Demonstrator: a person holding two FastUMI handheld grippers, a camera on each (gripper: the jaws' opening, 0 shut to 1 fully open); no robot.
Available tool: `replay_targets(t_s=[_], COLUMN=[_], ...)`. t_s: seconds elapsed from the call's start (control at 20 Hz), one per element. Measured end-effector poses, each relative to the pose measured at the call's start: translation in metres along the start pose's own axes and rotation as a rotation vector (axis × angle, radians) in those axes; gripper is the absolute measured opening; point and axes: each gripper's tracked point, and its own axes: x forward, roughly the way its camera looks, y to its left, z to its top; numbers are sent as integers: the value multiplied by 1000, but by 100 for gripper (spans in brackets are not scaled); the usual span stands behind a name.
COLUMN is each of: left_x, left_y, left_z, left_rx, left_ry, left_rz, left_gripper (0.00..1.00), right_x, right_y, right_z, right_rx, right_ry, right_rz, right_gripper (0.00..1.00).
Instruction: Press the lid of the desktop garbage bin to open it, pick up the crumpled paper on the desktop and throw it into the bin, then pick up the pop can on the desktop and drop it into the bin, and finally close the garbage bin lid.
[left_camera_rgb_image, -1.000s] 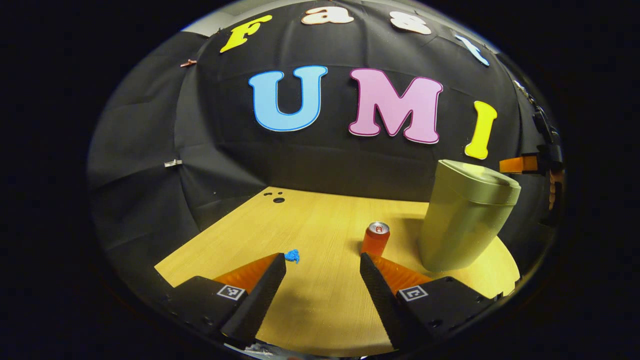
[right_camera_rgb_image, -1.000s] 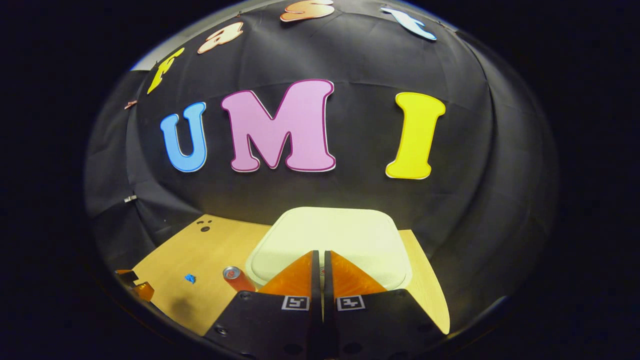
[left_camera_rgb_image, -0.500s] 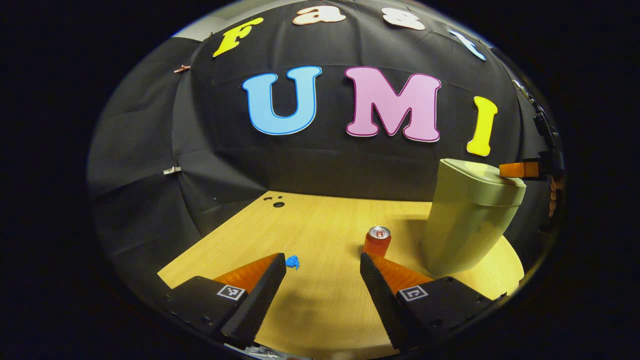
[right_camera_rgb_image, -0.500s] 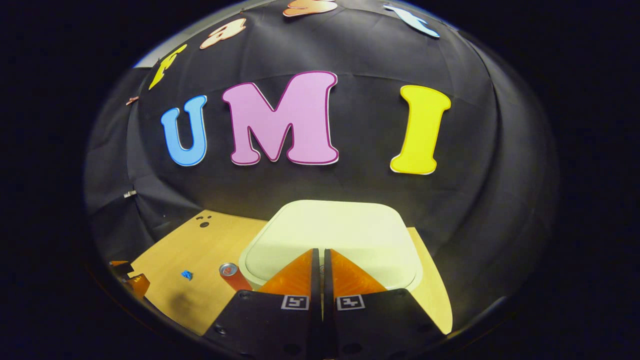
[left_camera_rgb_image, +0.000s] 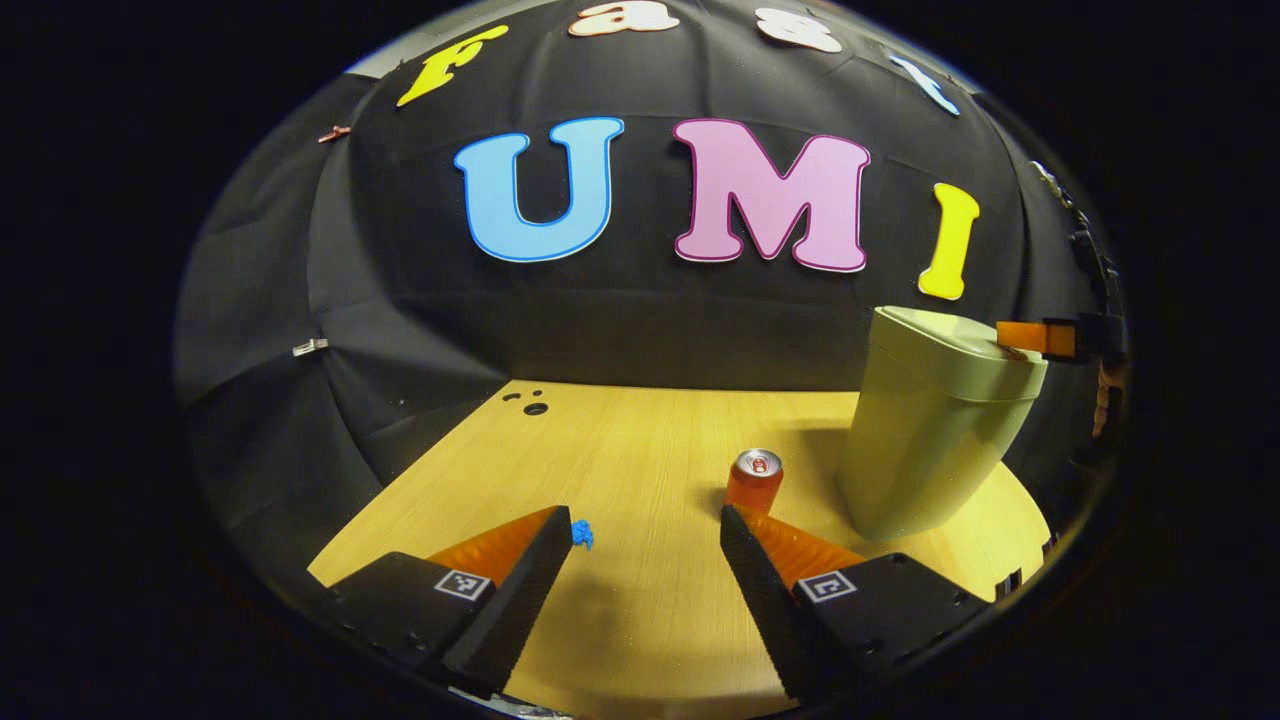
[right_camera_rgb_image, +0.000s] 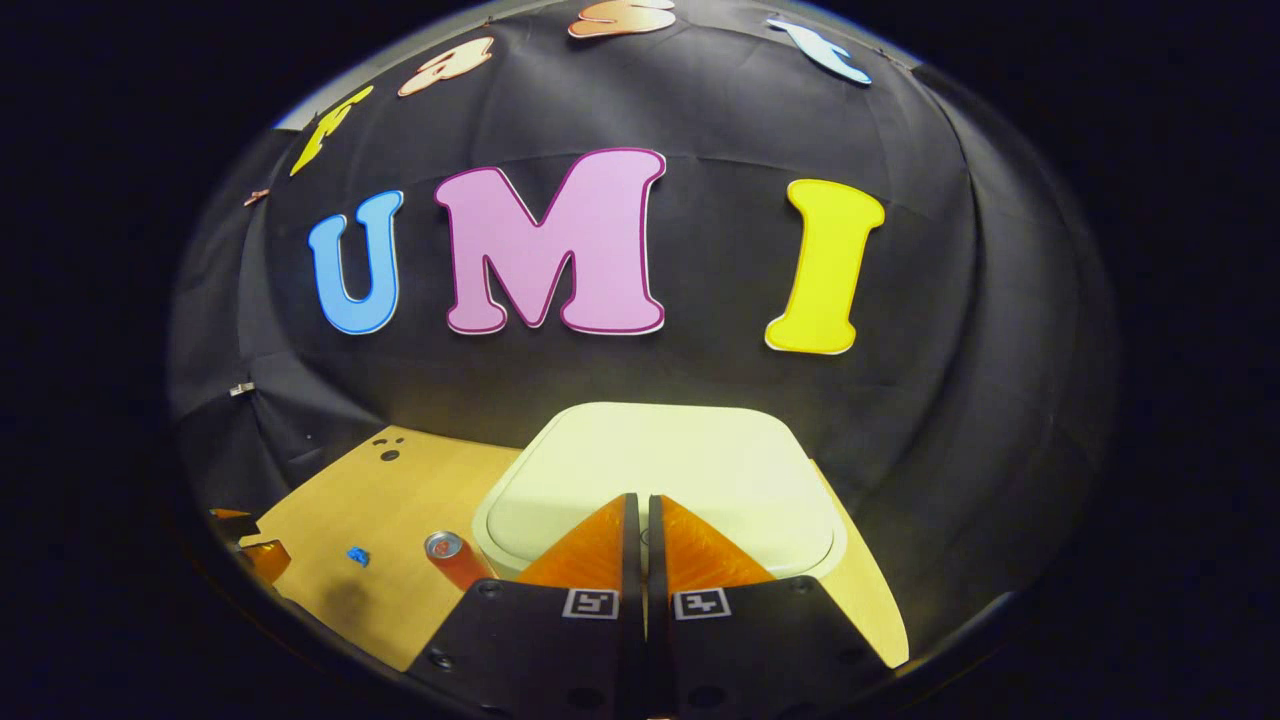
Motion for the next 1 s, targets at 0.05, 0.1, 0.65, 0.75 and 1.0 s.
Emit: replay_targets(t_s=[0.05, 0.1, 0.65, 0.75, 1.0], left_x=[3, 5, 6, 7, 12], left_y=[2, 6, 70, 85, 112], left_z=[1, 4, -36, -44, -65], left_rx=[0, -3, -72, -83, -99], left_ry=[-8, -17, -1, 12, 52], left_rz=[-7, -13, -60, -47, -39], left_gripper=[96, 96, 96, 96, 96], right_x=[1, 1, -34, -45, -72], right_y=[0, 0, 4, 8, 13], right_z=[0, 0, 6, 4, -14], right_rx=[2, 8, 30, 37, 53], right_ry=[-6, -6, -79, -70, -40], right_rz=[-16, -31, -182, -185, -209], right_gripper=[5, 5, 6, 6, 10])
